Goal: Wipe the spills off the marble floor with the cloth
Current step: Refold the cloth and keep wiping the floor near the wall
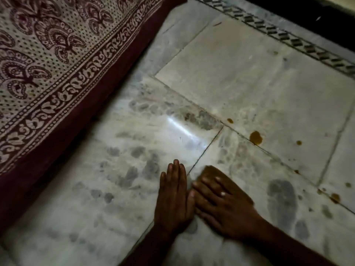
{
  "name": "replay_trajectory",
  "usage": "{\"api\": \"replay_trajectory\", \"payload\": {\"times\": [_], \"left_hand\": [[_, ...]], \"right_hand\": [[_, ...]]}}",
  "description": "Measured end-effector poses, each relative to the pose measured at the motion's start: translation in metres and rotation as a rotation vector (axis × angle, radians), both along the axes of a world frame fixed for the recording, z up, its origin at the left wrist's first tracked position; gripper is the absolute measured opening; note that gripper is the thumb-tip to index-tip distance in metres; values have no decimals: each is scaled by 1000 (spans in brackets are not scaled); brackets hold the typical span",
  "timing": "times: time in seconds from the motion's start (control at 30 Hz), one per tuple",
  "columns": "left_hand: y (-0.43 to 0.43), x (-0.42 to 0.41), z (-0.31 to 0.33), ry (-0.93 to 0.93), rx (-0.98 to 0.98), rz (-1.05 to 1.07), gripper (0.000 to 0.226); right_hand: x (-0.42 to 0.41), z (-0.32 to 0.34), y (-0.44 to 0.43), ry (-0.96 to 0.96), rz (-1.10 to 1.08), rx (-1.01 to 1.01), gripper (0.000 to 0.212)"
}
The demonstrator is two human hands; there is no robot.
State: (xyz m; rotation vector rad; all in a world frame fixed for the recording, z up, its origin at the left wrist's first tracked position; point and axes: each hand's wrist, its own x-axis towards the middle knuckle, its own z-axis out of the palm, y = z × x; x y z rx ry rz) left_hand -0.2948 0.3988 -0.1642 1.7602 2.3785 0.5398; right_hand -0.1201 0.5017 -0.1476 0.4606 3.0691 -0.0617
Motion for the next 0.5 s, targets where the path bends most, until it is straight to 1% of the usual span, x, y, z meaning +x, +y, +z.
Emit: {"api": "replay_trajectory", "payload": {"times": [0.07,0.1,0.17,0.23,0.27,0.33,0.4,0.43,0.5], "left_hand": [[4,3,0,59,-43,-2,64],[5,5,-2,79,-56,-3,63],[6,9,-6,108,-64,-20,62],[10,11,-11,125,-36,-27,58],[14,12,-12,138,-5,-15,53],[34,13,-15,146,67,-5,45],[59,9,-12,122,61,-51,47],[73,7,-10,112,28,-100,51],[100,9,-8,105,-33,-182,58]], "right_hand": [[34,6,16,-46,-154,6,55],[38,7,29,-67,-261,3,59],[18,8,53,-56,-500,33,62],[-23,0,63,-18,-671,22,60],[-41,-5,58,22,-692,21,59],[-43,-12,32,73,-581,5,58],[-9,-12,-2,37,-458,-16,58],[13,-9,-12,16,-443,-27,57],[50,-6,-4,19,-521,-4,58]]}}
